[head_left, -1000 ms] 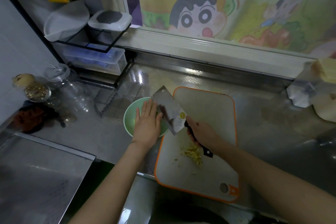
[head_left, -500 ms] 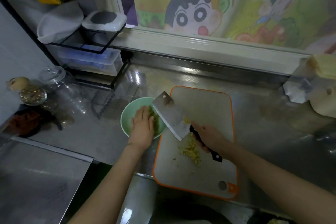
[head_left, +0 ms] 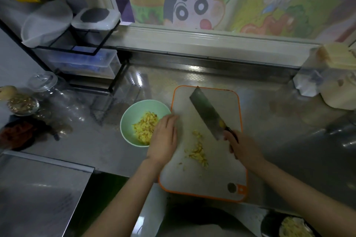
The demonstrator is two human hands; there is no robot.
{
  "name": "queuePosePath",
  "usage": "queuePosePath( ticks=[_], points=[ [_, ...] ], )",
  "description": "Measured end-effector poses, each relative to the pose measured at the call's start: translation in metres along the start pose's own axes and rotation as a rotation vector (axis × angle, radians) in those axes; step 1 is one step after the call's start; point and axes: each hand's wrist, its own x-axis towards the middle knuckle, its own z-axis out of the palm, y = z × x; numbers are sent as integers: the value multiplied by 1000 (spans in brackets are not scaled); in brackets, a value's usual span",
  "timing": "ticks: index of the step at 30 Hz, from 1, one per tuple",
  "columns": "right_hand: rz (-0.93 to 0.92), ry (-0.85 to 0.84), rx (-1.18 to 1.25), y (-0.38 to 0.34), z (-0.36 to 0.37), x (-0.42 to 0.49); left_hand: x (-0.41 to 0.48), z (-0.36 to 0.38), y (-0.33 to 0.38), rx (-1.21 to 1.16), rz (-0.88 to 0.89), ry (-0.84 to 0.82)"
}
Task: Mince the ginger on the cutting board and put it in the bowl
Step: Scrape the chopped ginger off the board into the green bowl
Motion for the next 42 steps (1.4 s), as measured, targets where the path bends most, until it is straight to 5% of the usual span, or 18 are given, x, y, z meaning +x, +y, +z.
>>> queuePosePath(
  ticks=[4, 7, 11, 17, 20, 29, 34, 42],
  points=[
    [-11, 13, -312, 33, -8, -2, -27, 34, 9, 32, 89, -160],
    [-2, -48, -515, 40, -1, -6, -43, 54, -1, 32, -105, -199],
    [-4, -105, -536, 39, 12, -22, -53, 69, -14, -27, -356, -191],
    [-127, -254, -588, 55, 11, -41, -61, 73, -17, -70, -361, -167],
    [-138, -216, -520, 62, 6, -45, -61, 76, -17, -90, -363, -148],
    [217, 198, 244, 69, 17, -69, -67, 84, -8, -177, -292, -145],
    [398, 139, 412, 87, 34, -89, -67, 91, -3, -269, -302, -105],
    [371, 8, 413, 72, 67, -109, -62, 97, 5, -334, -317, -63]
  ],
)
